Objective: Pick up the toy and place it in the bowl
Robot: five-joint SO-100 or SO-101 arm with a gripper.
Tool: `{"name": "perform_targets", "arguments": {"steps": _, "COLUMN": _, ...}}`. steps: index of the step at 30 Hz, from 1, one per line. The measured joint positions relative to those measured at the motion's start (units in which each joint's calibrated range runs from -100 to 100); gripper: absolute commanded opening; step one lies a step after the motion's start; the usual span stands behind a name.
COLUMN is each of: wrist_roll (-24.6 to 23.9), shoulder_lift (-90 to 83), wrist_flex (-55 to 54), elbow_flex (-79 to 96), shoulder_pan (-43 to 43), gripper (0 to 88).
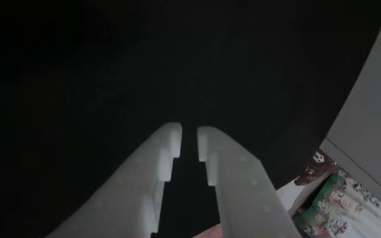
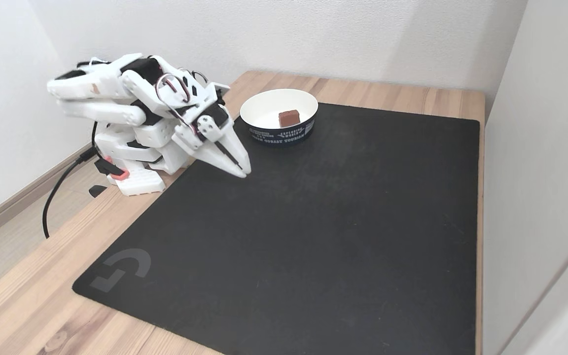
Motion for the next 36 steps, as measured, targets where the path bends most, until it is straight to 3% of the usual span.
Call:
{"name": "perform_targets", "arguments": {"steps": 13, "wrist_roll": -0.1, "shoulder_lift": -11.0, "wrist_flex": 15.2, "elbow_flex": 0.0, "shoulder_pan": 0.0, "gripper": 2.2}}
{"name": "perform_targets", "arguments": {"steps": 25, "wrist_roll": -1.1, "shoulder_lift": -12.1, "wrist_flex": 15.5, "elbow_flex": 0.5, "shoulder_pan": -0.2, "gripper": 2.2}}
{"name": "perform_targets", "arguments": {"steps": 28, "wrist_roll": -4.6, "shoulder_lift": -12.1, "wrist_flex": 15.2, "elbow_flex": 0.5, "shoulder_pan": -4.7, "gripper": 2.2}}
{"name": "perform_targets", "arguments": {"steps": 36, "wrist_roll": -5.4, "shoulder_lift": -12.1, "wrist_flex": 15.2, "elbow_flex": 0.6, "shoulder_pan": -9.8, "gripper": 2.2}}
